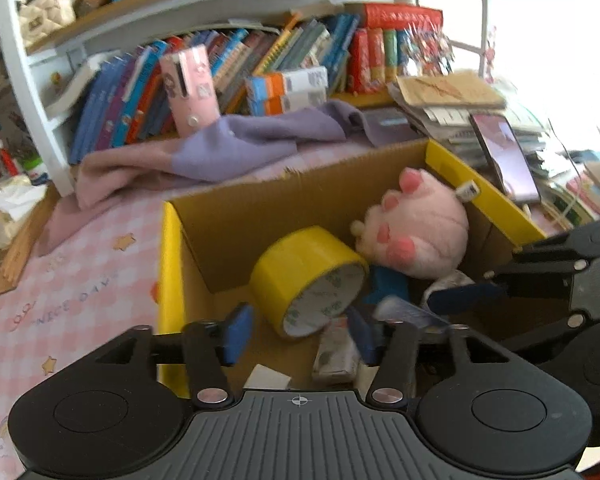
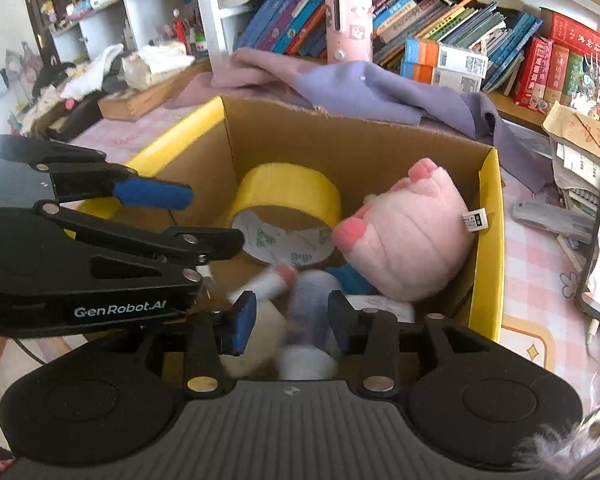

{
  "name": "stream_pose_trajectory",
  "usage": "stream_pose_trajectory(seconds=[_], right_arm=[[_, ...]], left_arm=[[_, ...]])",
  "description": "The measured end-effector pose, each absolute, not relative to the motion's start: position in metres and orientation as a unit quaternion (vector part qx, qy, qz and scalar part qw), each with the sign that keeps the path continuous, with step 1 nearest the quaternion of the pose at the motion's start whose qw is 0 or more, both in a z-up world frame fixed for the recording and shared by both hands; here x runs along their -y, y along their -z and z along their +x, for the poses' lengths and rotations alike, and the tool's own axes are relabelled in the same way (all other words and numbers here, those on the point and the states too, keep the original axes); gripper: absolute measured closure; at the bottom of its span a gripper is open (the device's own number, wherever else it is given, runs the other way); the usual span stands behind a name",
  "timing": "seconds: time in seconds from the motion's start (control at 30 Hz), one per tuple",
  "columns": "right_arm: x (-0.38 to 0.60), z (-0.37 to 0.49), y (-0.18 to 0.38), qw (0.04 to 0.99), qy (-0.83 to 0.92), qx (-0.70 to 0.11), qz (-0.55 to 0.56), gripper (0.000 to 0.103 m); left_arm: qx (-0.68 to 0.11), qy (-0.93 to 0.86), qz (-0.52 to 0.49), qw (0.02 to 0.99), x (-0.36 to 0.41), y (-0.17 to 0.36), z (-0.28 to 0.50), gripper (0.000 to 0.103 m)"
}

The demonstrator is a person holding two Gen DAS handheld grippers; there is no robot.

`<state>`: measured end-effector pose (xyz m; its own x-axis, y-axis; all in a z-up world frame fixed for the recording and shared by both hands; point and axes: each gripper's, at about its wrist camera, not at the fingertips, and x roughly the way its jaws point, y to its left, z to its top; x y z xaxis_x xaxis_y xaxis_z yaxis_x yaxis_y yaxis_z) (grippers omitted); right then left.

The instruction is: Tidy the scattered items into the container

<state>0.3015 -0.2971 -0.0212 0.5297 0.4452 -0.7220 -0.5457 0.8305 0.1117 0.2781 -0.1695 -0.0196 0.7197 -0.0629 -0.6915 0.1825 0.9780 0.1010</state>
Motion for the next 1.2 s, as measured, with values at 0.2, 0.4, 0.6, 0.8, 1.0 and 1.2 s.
stream_pose_trajectory(seconds=[0.2, 0.4, 0.6, 0.8, 1.0, 1.2], right_arm=[[0.3, 0.291, 0.004, 0.886, -0.287, -0.361, -0.049, 0.064], [0.3, 0.274, -0.016, 0.911, -0.265, -0.313, -0.04, 0.058], [0.299, 0.251, -0.029, 0.935, -0.223, -0.276, -0.03, 0.049], [0.296, 0.213, -0.035, 0.952, -0.178, -0.247, -0.024, 0.045], [0.279, 0.17, -0.033, 0.963, -0.132, -0.232, -0.022, 0.036], [0.257, 0.118, -0.028, 0.965, -0.103, -0.238, -0.023, 0.014]], left_arm=[[-0.341, 0.058, 0.059, 0.937, 0.163, 0.002, 0.265, 0.034], [-0.288, 0.05, 0.037, 0.956, 0.156, -0.019, 0.243, 0.025], [-0.23, -0.005, 0.006, 0.973, 0.139, -0.031, 0.204, 0.014], [-0.224, -0.028, -0.011, 0.974, 0.113, -0.03, 0.161, 0.008], [-0.212, -0.027, -0.02, 0.977, 0.091, -0.031, 0.12, 0.003], [-0.213, -0.042, -0.011, 0.976, 0.073, -0.023, 0.071, 0.002]])
